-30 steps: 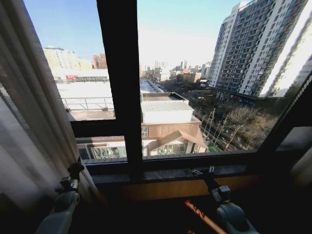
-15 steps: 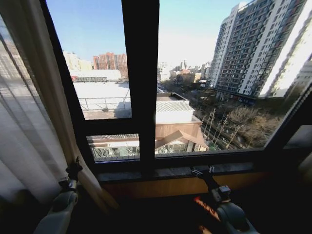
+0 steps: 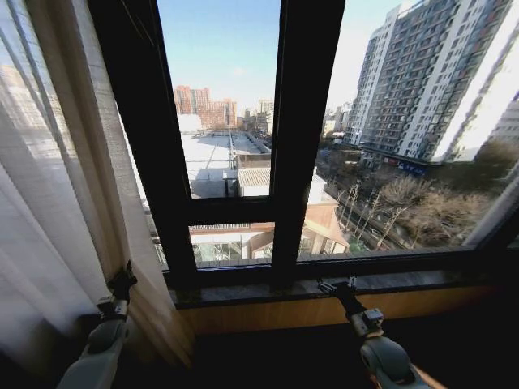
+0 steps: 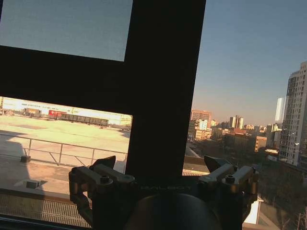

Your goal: Open the curtains by pulling them apart, changing their state from closed to fully open.

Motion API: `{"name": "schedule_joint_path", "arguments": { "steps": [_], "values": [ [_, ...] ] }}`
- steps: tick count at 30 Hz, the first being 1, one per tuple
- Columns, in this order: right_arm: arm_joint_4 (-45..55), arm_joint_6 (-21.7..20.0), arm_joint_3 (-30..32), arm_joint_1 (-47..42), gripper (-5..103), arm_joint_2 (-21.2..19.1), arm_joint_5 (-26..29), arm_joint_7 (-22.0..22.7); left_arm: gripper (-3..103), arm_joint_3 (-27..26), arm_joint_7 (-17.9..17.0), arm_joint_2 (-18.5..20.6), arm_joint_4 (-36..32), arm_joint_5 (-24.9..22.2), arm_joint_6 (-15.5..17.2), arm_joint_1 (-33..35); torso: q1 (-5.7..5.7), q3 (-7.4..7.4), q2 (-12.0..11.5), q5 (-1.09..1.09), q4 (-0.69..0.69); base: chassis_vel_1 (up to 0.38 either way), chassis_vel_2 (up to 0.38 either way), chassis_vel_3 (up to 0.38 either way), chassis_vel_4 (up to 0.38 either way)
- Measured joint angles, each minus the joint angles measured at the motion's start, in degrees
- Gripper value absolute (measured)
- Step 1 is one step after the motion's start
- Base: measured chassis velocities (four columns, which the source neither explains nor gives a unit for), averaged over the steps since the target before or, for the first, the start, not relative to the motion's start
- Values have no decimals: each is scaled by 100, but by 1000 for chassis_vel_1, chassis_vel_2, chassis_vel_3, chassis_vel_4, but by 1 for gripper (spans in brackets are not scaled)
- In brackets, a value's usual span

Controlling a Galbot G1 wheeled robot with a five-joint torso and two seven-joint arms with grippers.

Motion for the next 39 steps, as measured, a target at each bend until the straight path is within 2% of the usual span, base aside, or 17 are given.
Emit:
{"name": "schedule_joint_path", "arguments": {
  "steps": [31,39],
  "values": [
    [0,0,0,0,100,0,0,0,0,-69,-57,-25,-128,4,-59,190,-1,0,0,1,-1,353,345,-359,-347],
    [1,0,-1,0,100,1,0,-1,0,-63,-63,-34,-95,31,-68,176,0,0,0,-4,2,182,192,-138,-183]
  ]
}}
